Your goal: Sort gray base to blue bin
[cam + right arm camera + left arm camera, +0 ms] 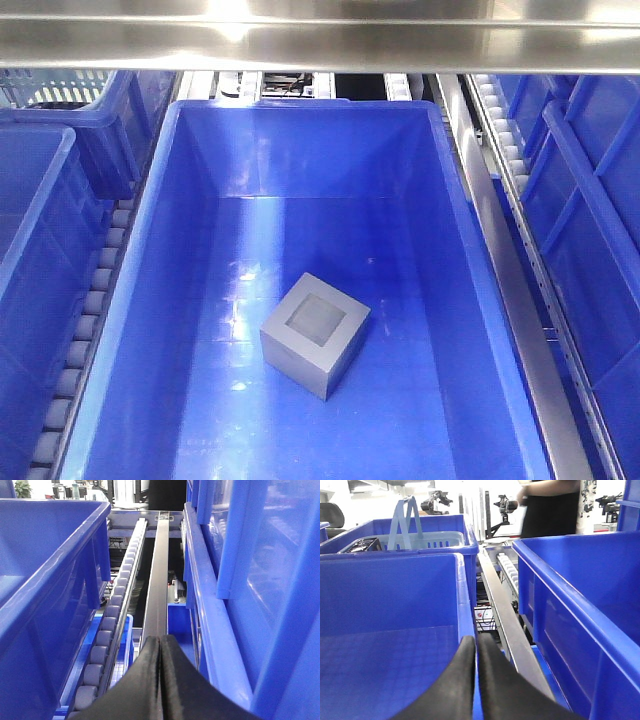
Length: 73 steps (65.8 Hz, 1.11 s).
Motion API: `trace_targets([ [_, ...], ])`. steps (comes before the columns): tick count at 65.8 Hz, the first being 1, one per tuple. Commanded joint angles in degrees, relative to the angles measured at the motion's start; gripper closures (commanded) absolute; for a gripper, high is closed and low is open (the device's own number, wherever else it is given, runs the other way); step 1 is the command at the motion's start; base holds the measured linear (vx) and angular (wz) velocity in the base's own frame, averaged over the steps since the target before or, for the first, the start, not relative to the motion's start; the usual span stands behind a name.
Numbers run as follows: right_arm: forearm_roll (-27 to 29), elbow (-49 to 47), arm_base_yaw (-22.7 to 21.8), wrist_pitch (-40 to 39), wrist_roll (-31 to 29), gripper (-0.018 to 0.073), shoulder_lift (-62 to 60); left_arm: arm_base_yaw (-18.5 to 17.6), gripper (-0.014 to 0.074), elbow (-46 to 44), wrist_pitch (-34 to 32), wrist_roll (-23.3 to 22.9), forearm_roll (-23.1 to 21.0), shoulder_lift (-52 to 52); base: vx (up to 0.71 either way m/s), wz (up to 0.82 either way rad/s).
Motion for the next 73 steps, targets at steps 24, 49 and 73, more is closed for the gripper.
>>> trace_targets([
  [24, -0.36, 0.82, -0.16, -4.26, -0.37, 0.0568, -0.66, -0.46, 0.0602, 1.64, -3.79, -0.64, -0.68, -0.95, 0.0, 0.0],
  [49, -0.36, 0.82, -0.16, -4.26, -0.37, 0.0568, -0.66, -0.46, 0.0602, 1.64, -3.79, -0.64, -0.68, -0.95, 0.0, 0.0],
  [73, -0.36, 0.82, -0.16, -4.26, -0.37, 0.0568, -0.66, -0.46, 0.0602, 1.64, -3.79, -0.64, -0.68, -0.95, 0.0, 0.0],
])
